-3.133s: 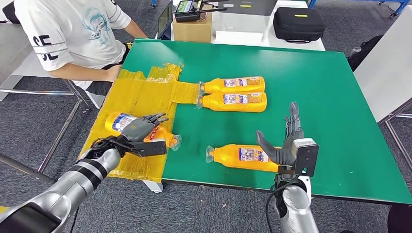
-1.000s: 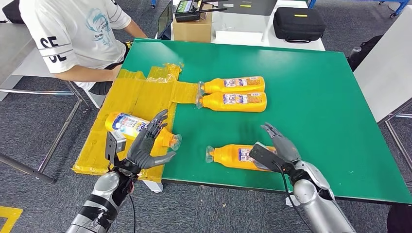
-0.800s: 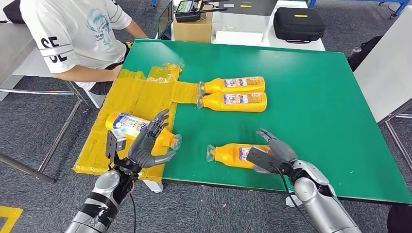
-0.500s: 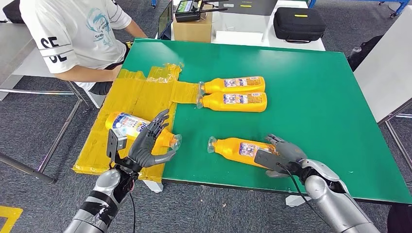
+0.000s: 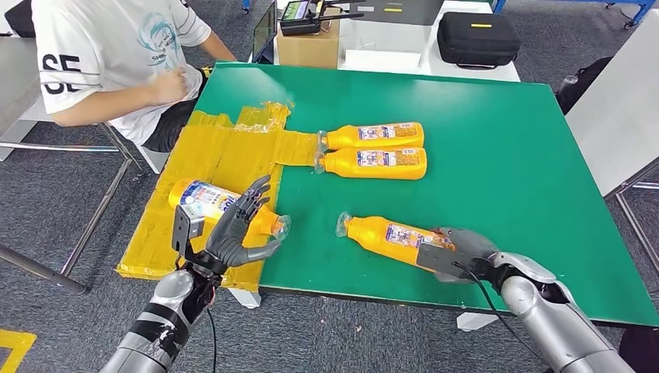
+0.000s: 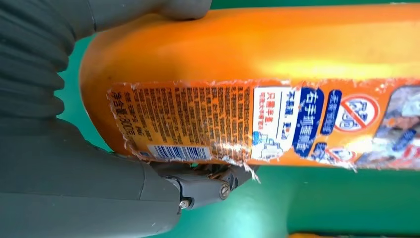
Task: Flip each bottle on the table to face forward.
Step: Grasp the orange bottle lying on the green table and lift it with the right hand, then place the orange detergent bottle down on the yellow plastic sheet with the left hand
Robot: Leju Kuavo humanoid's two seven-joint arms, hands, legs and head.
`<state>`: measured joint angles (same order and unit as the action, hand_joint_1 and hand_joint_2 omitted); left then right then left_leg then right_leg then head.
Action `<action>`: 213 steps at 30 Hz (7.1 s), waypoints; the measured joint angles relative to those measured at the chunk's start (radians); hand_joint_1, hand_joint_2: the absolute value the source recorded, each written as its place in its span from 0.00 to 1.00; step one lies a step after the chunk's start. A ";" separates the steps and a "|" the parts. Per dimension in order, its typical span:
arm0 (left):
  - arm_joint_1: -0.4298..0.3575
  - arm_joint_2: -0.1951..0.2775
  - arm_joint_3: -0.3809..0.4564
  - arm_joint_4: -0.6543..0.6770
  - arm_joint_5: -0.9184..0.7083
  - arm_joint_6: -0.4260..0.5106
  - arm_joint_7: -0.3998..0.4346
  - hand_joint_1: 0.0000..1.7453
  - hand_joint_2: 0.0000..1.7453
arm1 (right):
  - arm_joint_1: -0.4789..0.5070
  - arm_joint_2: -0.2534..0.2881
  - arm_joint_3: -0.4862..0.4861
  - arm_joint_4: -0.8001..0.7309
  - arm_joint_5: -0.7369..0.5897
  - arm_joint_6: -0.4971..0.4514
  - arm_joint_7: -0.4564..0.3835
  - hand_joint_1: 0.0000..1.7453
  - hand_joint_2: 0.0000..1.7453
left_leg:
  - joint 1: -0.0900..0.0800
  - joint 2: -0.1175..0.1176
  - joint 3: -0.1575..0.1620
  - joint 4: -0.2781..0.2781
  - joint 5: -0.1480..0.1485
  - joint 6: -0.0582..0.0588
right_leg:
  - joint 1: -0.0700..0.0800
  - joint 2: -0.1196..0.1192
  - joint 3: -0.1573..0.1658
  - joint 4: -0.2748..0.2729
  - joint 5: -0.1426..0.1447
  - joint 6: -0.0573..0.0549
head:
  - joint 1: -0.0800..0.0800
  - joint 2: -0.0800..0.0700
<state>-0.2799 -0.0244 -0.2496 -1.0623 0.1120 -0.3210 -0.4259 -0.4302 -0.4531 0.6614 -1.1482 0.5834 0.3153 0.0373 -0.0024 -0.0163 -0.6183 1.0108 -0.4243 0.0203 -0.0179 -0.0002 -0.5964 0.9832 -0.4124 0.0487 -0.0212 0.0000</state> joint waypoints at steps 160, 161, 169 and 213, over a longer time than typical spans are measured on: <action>-0.323 0.265 -0.163 0.130 -0.992 0.421 -0.029 1.00 1.00 | 0.272 0.540 -0.424 -0.370 -0.567 -0.519 -0.480 0.00 1.00 | 0.002 0.001 -0.001 0.000 0.001 -0.001 | 0.001 0.001 -0.002 0.001 0.000 0.000 | 0.000 0.000; -0.333 0.273 -0.178 0.146 -1.007 0.419 -0.021 1.00 1.00 | 0.271 0.540 -0.424 -0.370 -0.566 -0.517 -0.479 0.00 1.00 | 0.002 0.001 -0.001 0.000 0.001 -0.001 | 0.001 0.000 -0.002 0.001 0.000 0.000 | 0.001 0.000; -0.383 0.297 -0.259 0.249 -1.049 0.393 0.025 1.00 1.00 | 0.271 0.540 -0.424 -0.370 -0.563 -0.507 -0.469 0.00 1.00 | 0.002 0.001 -0.001 0.000 0.001 -0.001 | 0.001 0.000 -0.002 0.001 0.000 0.000 | 0.000 0.000; -0.459 0.166 -0.394 0.564 -0.994 0.268 0.051 0.00 1.00 | 0.231 0.551 -0.424 -0.315 -0.551 -0.477 -0.445 0.00 1.00 | 0.002 0.001 0.000 0.000 0.001 -0.001 | 0.001 0.000 -0.001 0.002 0.000 0.000 | 0.000 0.000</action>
<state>-0.7388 0.1413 -0.6438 -0.4983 -0.8816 -0.0535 -0.3754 -0.1996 0.0980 0.2373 -1.4632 0.0321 -0.1616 -0.4078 -0.0006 -0.0157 -0.6186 1.0106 -0.4231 0.0196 -0.0168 0.0002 -0.5975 0.9848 -0.4124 0.0483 -0.0208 -0.0001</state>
